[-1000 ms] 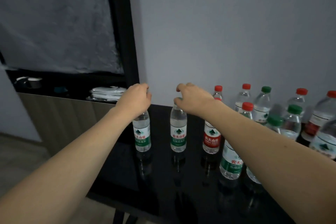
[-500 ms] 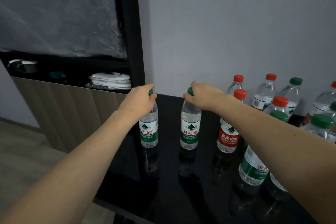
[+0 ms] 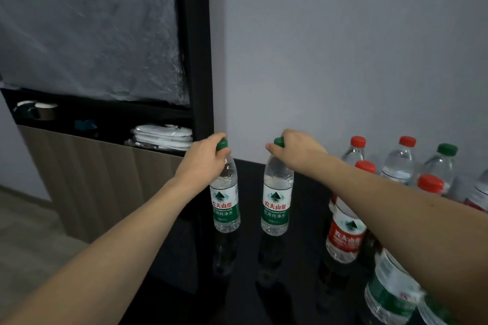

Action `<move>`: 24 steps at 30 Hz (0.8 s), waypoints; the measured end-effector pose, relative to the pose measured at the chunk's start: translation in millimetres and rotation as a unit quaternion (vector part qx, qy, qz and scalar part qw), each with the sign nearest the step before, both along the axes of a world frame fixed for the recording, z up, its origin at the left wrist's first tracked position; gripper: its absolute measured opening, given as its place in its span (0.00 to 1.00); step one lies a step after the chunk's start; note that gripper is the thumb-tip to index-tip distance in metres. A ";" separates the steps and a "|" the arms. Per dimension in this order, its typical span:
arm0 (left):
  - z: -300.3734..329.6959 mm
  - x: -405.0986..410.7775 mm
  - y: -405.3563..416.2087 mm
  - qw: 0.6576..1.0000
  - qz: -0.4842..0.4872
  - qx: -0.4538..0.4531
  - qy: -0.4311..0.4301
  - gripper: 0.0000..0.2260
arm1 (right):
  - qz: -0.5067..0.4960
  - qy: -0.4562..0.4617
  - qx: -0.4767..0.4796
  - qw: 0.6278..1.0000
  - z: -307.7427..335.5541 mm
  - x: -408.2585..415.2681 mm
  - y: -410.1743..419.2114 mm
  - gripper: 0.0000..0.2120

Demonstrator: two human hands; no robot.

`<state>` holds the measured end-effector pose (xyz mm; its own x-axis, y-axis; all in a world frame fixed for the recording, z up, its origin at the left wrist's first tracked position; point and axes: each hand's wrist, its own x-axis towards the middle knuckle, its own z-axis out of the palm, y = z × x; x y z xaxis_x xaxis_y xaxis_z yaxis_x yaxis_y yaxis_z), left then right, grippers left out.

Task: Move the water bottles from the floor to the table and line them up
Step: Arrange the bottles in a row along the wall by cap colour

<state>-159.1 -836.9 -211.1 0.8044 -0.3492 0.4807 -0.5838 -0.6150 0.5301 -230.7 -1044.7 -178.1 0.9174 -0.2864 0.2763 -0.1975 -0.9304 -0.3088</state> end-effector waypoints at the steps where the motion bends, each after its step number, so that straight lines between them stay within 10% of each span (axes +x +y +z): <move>1: 4.4 12.5 -4.4 1.000 0.001 -0.008 -0.003 0.19 | 0.001 -0.012 0.012 1.000 4.1 14.8 -3.5 0.18; 24: -19.7 286.5 -125.5 0.999 0.001 -0.026 -0.022 0.15 | 0.004 -0.025 0.129 0.991 13.1 286.4 -59.3 0.17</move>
<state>127.4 -962.5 -230.7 0.7825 -0.3220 0.5329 -0.6063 -0.5887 0.5346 55.7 -1104.0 -165.0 0.9066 -0.3471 0.2400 -0.1694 -0.8202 -0.5464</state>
